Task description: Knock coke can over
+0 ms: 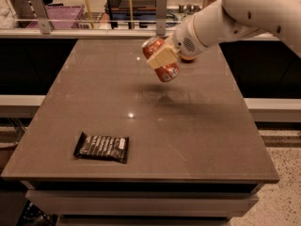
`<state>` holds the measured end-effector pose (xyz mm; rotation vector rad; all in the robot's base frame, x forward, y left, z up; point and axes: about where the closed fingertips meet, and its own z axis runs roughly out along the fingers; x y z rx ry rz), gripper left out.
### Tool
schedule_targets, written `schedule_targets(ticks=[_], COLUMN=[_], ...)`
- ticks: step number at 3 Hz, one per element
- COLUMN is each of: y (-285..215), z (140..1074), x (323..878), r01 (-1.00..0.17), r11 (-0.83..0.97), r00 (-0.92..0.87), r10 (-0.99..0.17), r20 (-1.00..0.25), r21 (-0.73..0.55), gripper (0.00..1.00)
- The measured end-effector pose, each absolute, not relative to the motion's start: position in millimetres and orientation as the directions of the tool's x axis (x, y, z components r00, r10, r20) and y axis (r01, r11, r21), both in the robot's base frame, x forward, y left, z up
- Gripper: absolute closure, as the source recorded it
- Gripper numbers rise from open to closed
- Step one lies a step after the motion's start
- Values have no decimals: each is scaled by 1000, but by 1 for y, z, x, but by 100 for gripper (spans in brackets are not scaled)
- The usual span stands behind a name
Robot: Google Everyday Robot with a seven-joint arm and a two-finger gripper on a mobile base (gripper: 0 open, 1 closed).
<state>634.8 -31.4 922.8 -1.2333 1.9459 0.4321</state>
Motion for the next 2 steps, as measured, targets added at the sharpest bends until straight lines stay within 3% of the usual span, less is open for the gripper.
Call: schedule_targets(ticks=[2], y=[-37], z=[879], x=[619], r01=[-879], r11=[473], r00=[-326], r10=[-691], r20=[-646], r21=[-63], gripper=[100])
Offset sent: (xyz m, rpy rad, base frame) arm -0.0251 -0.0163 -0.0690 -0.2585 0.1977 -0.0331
